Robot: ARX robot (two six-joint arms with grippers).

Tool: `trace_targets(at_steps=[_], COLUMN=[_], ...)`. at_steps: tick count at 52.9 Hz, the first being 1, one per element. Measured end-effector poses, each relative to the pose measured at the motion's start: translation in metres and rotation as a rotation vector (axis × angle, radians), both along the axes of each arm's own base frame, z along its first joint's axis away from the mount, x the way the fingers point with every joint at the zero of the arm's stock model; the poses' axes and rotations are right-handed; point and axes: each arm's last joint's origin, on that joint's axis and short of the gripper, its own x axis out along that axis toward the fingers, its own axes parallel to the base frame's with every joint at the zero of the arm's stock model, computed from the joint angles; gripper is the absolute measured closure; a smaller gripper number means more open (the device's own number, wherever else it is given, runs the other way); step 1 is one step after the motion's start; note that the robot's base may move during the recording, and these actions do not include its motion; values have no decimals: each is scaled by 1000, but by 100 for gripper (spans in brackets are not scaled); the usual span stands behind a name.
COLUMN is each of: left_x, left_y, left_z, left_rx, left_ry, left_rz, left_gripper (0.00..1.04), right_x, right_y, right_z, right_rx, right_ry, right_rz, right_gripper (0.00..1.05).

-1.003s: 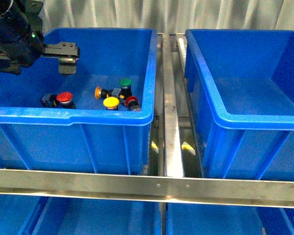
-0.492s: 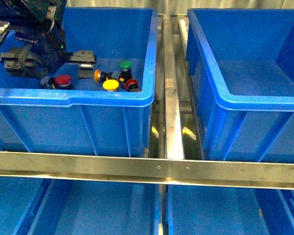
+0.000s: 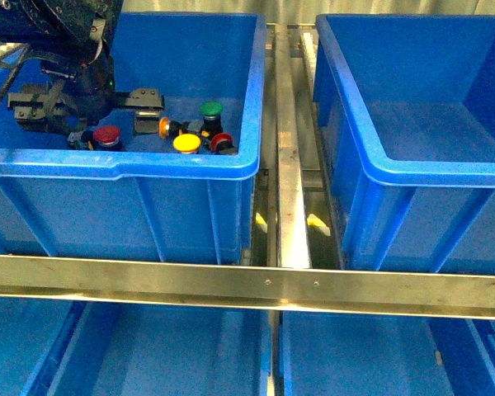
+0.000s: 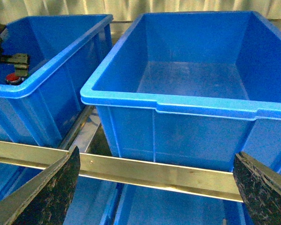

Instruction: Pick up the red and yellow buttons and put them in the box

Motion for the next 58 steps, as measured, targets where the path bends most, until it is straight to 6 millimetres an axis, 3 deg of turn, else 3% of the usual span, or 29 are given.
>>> trace_targets(at_steps=[42,52,58], left_x=[21,25,29], left_y=[-1,-4,-5], left_z=[-13,-21,-27], left_rx=[-13,-4,-1], left_ry=[10,27,28], left_rz=[30,36,38], left_gripper=[8,36,59], right_x=[0,0,0], right_y=[0,0,0], right_z=[0,0,0], right_rx=[0,0,0], right_ry=[0,0,0], right_rz=[0,0,0], right_gripper=[7,7,7])
